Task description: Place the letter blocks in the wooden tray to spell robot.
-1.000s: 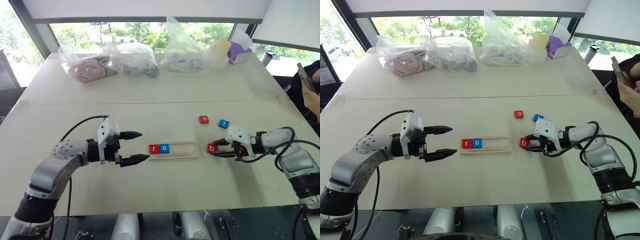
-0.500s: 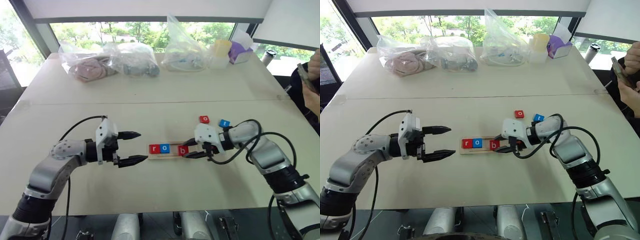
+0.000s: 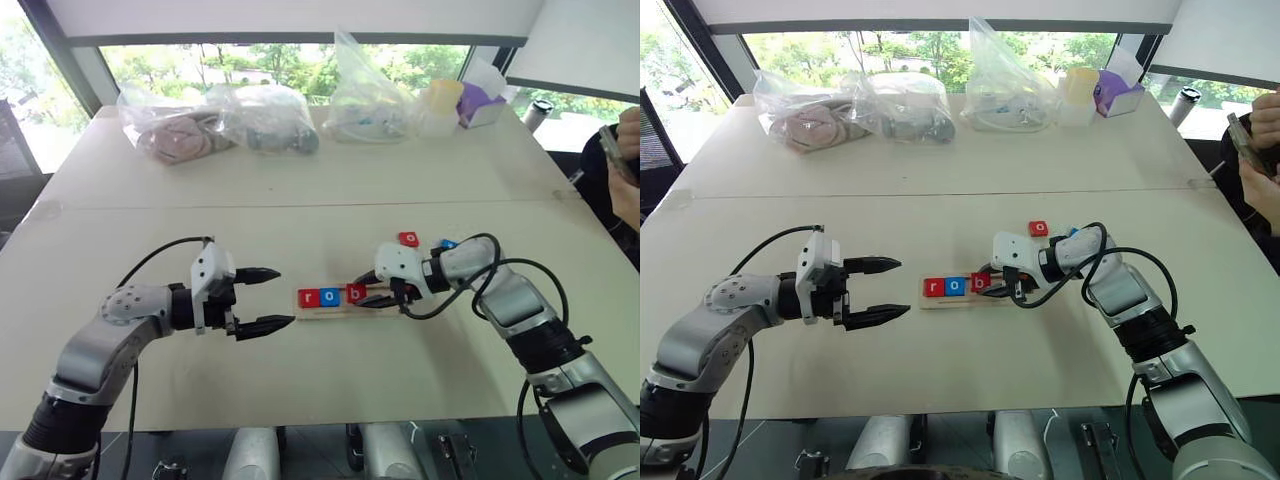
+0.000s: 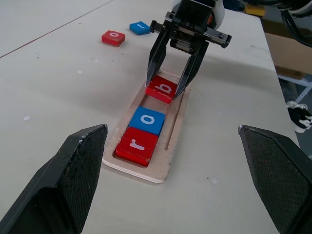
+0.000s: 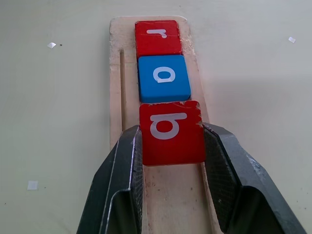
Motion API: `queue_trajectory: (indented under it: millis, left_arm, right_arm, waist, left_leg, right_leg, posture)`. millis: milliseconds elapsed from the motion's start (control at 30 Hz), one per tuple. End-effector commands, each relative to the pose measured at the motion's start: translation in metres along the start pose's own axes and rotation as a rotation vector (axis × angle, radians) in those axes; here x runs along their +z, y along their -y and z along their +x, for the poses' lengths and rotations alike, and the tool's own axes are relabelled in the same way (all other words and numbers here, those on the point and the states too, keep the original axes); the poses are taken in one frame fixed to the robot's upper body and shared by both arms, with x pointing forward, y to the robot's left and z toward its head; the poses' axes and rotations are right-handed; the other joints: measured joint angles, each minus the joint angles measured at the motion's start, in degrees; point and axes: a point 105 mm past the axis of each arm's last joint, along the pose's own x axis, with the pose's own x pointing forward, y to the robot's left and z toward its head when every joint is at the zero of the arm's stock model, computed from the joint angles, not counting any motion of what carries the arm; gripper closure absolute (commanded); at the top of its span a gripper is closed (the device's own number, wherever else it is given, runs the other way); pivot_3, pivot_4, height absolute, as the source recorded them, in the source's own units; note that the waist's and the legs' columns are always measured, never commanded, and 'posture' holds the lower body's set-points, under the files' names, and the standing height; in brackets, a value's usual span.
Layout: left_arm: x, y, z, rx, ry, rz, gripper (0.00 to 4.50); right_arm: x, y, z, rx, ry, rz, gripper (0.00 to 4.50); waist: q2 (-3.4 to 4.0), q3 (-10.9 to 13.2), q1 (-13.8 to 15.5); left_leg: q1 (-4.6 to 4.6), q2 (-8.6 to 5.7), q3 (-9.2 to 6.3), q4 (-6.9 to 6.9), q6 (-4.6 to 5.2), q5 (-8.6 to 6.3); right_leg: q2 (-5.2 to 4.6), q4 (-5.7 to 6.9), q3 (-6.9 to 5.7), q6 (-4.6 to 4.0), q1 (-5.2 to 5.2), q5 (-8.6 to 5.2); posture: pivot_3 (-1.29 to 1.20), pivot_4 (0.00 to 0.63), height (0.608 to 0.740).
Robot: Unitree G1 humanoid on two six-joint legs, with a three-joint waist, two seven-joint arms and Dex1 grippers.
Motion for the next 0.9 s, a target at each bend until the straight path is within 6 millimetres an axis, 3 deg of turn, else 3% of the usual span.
queue_trajectory:
  millis: [33, 833, 867, 900]
  left_arm:
    - [0.0111, 0.0003, -0.004, 0.014, 0.019, 0.059, 0.0]
    - [0.0107, 0.0017, -0.0018, 0.02, 0.024, 0.054, 0.0]
    - [0.0106, 0.0016, -0.0017, 0.02, 0.024, 0.054, 0.0]
    - [0.0105, 0.0014, -0.0016, 0.021, 0.024, 0.054, 0.0]
  right_arm:
    - [0.0117, 0.003, 0.002, -0.006, 0.021, -0.047, 3.33]
    - [0.0108, 0.0061, 0.0078, -0.004, 0.019, -0.049, 3.33]
    - [0.0113, 0.0063, 0.008, -0.004, 0.02, -0.049, 2.27]
    - [0.012, 0.0065, 0.0082, -0.003, 0.022, -0.05, 1.87]
  waist:
    - [0.0, 0.0, -0.05]
    - [0.0, 0.0, -0.01]
    - [0.0, 0.0, -0.01]
    - [0.0, 0.0, -0.01]
  left_leg:
    - [0.01, 0.0, 0.0, 0.0, 0.0, 0.0]
    - [0.02, 0.01, 0.0, 0.01, 0.0, 0.0]
    - [0.02, 0.01, 0.0, 0.01, 0.0, 0.0]
    - [0.02, 0.01, 0.0, 0.01, 0.0, 0.0]
  right_leg:
    - [0.0, 0.03, 0.0, 0.0, 0.0, 0.0]
    - [0.01, 0.06, 0.0, 0.0, -0.01, 0.0]
    - [0.01, 0.06, 0.0, 0.01, -0.01, 0.0]
    - [0.01, 0.06, 0.0, 0.01, -0.01, 0.0]
  posture:
    - [0.0, 0.15, 0.74]
    - [0.0, 0.15, 0.74]
    - [0.0, 0.15, 0.74]
    - [0.0, 0.15, 0.74]
